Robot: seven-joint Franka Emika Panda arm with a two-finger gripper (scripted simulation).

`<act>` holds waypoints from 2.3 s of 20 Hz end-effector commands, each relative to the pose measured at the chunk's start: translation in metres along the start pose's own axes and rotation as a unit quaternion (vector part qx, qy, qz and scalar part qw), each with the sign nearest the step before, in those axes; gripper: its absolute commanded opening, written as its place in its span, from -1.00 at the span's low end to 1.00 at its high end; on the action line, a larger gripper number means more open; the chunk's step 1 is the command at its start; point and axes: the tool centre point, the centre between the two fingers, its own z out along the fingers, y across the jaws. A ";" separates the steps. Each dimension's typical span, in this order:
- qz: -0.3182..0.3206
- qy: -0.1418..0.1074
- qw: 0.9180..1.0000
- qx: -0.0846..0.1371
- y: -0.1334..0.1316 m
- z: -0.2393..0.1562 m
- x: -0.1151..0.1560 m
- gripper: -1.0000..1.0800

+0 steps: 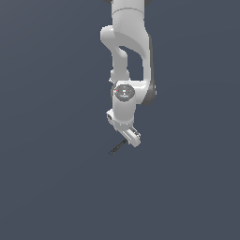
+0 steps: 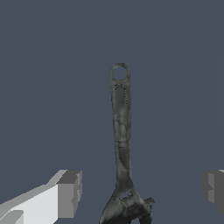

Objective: Pick up the object and move it to a goal position.

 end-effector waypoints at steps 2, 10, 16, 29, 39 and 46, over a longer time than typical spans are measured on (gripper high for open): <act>0.022 0.002 1.000 0.001 0.000 0.003 0.000 0.92; 0.032 0.003 0.999 0.002 0.001 0.006 0.000 0.92; 0.033 0.003 0.999 0.002 0.001 0.021 -0.001 0.92; 0.035 0.003 0.999 0.002 0.001 0.056 0.000 -1.00; 0.037 0.004 0.999 0.002 0.003 0.053 0.002 -1.00; 0.037 0.004 0.999 0.002 0.009 0.037 0.007 -1.00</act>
